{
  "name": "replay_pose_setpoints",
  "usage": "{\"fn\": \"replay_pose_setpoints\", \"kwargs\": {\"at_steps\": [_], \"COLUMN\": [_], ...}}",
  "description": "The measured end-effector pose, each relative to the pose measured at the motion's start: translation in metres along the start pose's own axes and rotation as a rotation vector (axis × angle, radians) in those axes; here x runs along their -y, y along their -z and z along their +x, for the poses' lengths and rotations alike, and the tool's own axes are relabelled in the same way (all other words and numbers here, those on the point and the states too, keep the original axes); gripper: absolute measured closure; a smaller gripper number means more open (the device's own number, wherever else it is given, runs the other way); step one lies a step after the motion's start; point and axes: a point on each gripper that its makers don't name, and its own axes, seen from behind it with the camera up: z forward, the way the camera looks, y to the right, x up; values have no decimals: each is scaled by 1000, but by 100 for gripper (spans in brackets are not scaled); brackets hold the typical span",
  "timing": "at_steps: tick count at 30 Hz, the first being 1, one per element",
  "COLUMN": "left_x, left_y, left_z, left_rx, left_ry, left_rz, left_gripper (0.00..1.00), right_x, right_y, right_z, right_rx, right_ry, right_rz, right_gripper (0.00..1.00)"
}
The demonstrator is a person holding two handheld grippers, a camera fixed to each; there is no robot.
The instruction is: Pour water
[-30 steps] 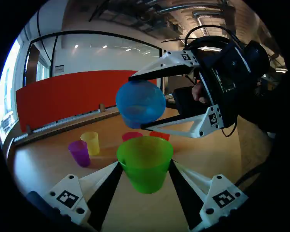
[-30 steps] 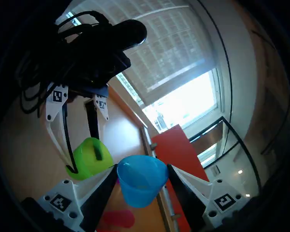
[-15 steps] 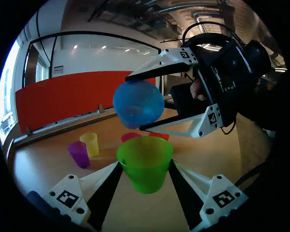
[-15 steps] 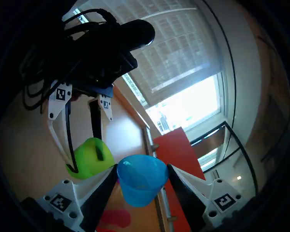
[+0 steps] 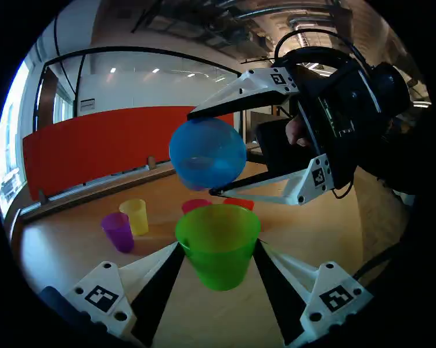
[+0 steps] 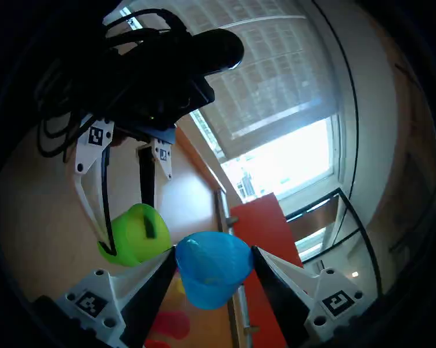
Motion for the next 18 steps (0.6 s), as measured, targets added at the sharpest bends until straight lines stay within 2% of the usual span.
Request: {"fn": "replay_pose_setpoints", "kwargs": {"at_steps": [18], "left_x": [-1], "left_y": [-1], "left_z": [0], "left_rx": [1], "left_ry": [-3], "left_rz": [1], "left_gripper": [17], "right_x": [1], "right_y": [0], "right_z": [4], "right_rx": [-1], "right_ry": [47], "right_rz": [-5], "right_gripper": [7]}}
